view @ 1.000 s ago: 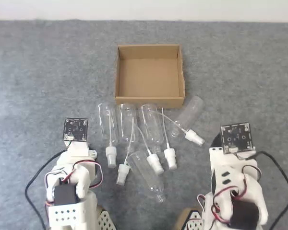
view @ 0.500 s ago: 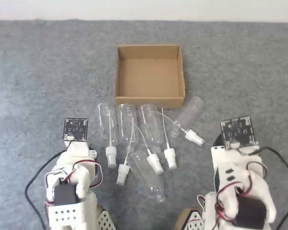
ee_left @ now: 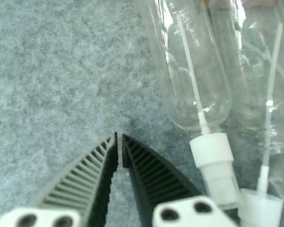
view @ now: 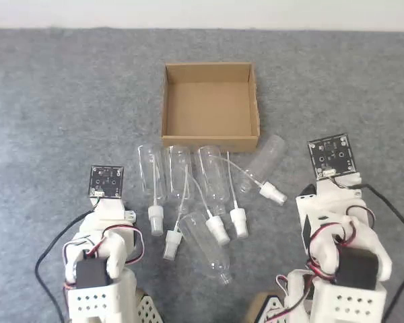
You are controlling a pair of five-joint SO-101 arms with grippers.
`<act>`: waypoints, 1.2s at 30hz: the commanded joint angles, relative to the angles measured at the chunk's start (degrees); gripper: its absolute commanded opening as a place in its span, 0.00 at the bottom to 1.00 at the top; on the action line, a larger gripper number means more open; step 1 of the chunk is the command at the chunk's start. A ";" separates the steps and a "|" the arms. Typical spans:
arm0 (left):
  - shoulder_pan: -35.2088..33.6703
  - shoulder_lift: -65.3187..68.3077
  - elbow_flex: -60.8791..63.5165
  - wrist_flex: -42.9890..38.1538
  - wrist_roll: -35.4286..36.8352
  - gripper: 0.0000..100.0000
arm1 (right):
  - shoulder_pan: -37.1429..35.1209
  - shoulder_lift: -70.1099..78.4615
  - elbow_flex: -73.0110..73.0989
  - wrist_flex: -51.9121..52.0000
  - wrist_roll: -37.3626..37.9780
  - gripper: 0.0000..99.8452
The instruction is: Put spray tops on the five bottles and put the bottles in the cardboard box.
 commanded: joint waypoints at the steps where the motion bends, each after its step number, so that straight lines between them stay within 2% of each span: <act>1: -0.09 -1.23 -0.66 0.35 -0.18 0.02 | 0.40 1.45 -4.57 0.22 0.18 0.01; 18: -0.09 -1.23 -0.66 0.35 -0.18 0.02 | 0.31 1.54 -8.00 0.57 0.18 0.01; 26: -0.09 -1.23 -0.66 0.35 -0.18 0.02 | -4.70 2.07 -9.67 0.75 -1.41 0.01; 36: -0.09 -1.23 -0.66 0.35 -0.18 0.02 | -8.75 20.44 -22.59 5.85 -2.81 0.01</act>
